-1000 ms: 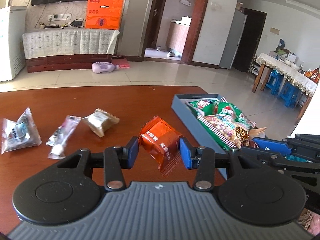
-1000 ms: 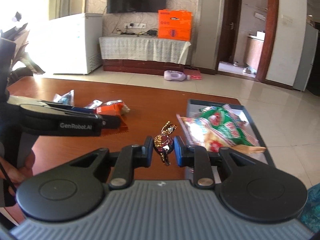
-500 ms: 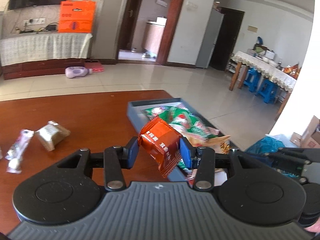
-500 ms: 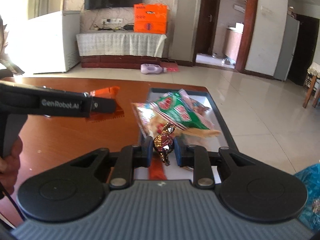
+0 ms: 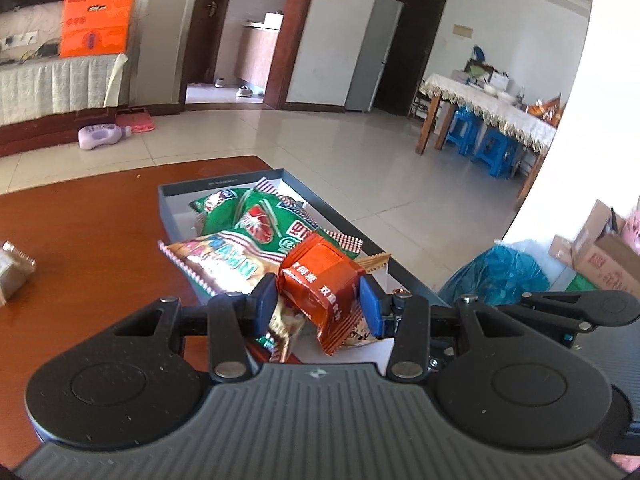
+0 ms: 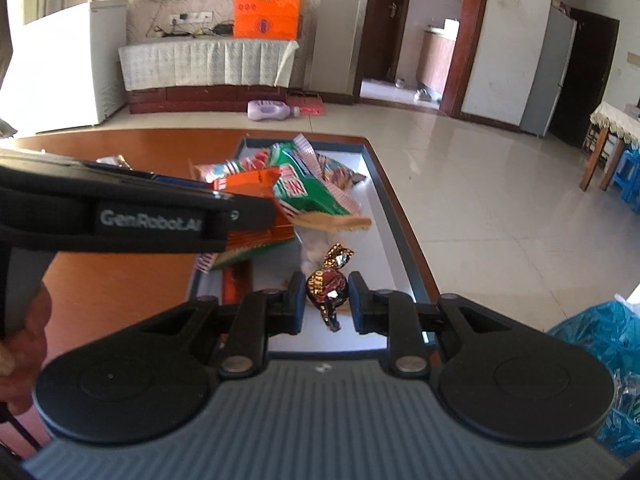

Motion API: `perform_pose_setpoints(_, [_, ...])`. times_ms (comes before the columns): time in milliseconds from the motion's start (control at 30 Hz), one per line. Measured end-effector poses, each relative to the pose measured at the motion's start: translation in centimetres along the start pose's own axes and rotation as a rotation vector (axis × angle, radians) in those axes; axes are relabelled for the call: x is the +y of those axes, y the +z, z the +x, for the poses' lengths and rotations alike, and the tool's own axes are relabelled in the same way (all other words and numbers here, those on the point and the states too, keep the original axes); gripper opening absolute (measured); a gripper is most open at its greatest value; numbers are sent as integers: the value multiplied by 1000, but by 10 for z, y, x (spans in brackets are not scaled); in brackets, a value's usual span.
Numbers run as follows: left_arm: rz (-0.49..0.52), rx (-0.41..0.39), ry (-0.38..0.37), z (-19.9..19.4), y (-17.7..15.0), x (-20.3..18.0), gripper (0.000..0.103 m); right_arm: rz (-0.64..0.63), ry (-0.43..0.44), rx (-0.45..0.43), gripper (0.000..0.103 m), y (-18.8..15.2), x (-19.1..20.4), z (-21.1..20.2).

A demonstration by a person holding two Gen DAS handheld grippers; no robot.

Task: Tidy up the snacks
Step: 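Carry orange candy in left tool while right tool carries chocolate over box, then open left tool to drop the orange candy into the white box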

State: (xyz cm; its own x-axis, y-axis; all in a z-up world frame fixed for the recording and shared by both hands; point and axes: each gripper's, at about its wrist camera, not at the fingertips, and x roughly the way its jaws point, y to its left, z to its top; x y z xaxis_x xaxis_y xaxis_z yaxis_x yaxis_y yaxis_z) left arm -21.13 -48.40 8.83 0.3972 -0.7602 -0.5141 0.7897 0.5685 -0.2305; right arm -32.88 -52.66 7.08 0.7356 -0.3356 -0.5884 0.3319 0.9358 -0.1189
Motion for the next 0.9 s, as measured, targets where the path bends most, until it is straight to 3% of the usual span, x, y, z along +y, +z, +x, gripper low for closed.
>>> perform_pose_setpoints(533, [17,0,41,70,15,8,51,26,25,32,26,-1,-9,17])
perform_pose_setpoints(900, [47,-9,61,75,14,0,54,43,49,30,26,-1,-7,18])
